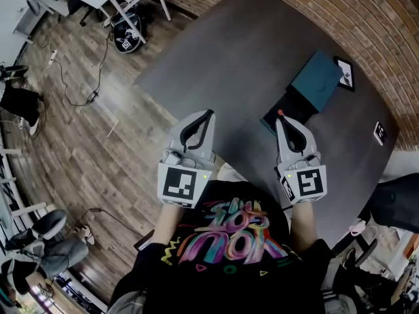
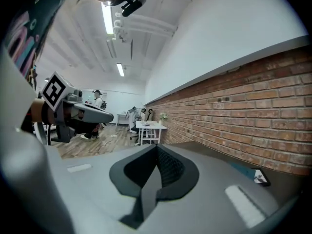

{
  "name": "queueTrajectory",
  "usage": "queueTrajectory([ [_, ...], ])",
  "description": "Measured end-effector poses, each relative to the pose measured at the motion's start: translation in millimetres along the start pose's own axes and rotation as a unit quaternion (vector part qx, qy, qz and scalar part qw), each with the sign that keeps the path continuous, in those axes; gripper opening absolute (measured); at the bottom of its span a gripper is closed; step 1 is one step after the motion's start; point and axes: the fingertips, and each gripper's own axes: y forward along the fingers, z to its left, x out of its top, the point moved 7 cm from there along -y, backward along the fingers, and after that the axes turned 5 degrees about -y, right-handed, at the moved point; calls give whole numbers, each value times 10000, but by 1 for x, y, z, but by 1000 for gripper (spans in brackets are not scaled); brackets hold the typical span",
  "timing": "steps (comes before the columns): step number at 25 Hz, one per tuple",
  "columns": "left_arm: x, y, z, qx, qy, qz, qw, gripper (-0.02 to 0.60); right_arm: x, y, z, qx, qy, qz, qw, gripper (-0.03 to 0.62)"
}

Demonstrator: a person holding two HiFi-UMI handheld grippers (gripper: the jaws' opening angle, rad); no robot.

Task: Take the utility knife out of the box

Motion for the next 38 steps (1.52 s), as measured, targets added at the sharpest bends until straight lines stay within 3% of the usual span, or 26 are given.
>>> queueTrajectory([
  [8,9,73,-33,-1043,384,193,9936,2,-31,-32,-54,-903,384,325,9946,0],
  [15,12,113,-57,-1956,601,366,9782,2,-46,-60,-66,-1612,613,651,9829,0],
  [20,11,140,-65,-2674,674,447,9602,2,-46,-64,-60,-2168,764,826,9697,0],
  [26,13,179,-73,-3624,1121,435,9242,2,-35,-62,-60,-2975,984,994,9444,0],
  [34,9,209,-91,-4224,1274,601,8954,2,-35,-71,-58,-3726,1251,902,9151,0],
  [38,4,213,-102,-4368,1383,662,8864,2,-41,-78,-53,-3868,1378,901,9073,0],
])
